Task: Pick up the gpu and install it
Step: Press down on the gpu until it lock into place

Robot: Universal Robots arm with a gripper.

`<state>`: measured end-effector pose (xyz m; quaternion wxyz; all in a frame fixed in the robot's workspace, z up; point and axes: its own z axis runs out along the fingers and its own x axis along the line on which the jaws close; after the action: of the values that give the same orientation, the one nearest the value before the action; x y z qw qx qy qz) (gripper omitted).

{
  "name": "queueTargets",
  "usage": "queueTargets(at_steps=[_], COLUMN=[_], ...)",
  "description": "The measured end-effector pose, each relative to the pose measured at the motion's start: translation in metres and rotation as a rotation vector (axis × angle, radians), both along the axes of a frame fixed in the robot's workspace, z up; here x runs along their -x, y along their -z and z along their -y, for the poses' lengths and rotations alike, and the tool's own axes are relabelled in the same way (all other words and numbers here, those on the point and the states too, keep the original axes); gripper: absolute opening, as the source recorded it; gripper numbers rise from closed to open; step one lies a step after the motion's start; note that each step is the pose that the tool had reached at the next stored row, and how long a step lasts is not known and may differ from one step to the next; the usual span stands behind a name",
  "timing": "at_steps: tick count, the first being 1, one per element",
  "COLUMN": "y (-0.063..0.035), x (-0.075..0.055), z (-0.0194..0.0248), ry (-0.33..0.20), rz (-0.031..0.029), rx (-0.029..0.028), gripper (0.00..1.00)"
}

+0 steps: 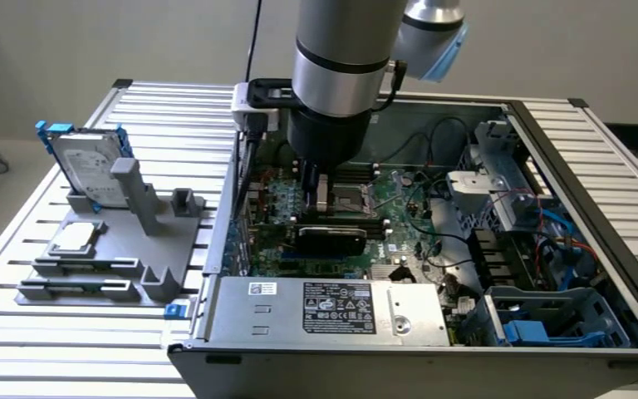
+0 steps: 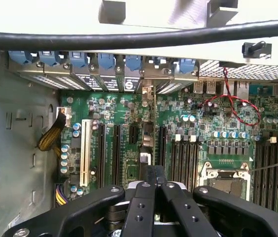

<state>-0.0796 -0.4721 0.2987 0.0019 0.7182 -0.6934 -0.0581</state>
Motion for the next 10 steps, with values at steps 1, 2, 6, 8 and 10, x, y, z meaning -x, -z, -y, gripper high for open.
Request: queueTargets(at_steps=[1, 2, 6, 8, 10], y=[0.0, 0.0, 0.0, 0.0002, 0.0026], x=[0.0, 0.0, 0.0, 0.0, 0.0001], z=[0.0, 0.0, 0.0, -0.0004, -0.0017], ry=[0.0, 0.0, 0.0, 0.0, 0.0], rz=[0.0, 0.0, 0.0, 0.0, 0.0011], rx=[0.0001, 0.0, 0.0, 0.0, 0.0], gripper=[0.11, 0.11, 0.11, 0.11, 0.11])
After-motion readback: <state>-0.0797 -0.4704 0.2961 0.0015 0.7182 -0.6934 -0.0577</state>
